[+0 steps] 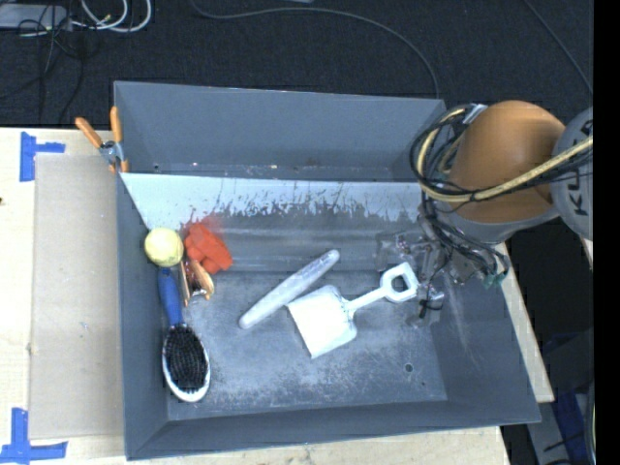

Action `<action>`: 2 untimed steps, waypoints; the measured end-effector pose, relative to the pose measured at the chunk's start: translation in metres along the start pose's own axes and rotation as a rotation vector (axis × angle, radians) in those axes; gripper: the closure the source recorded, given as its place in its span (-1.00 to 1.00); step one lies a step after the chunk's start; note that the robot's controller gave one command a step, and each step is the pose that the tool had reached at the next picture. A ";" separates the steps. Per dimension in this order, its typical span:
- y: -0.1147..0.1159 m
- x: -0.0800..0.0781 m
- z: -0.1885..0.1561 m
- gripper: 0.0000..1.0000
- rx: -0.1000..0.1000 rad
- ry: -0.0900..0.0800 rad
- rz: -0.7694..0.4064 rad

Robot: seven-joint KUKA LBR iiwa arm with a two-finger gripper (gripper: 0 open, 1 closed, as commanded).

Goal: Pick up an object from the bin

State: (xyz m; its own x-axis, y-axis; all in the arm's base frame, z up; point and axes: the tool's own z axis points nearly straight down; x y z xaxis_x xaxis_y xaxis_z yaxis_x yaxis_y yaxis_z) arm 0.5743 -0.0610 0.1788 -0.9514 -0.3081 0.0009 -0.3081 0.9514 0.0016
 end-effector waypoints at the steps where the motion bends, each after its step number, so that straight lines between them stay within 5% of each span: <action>1: -0.005 -0.002 0.018 -1.00 -0.002 0.003 -0.084; 2: -0.007 -0.014 0.038 -1.00 0.000 0.000 -0.217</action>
Offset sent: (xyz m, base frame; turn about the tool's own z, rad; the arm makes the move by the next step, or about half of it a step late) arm 0.0208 -0.0021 -0.0487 -0.3147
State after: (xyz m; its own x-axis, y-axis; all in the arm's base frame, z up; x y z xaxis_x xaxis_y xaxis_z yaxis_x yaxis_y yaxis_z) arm 0.5893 -0.0629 0.1408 -0.8626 -0.5058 0.0002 -0.5058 0.8626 0.0018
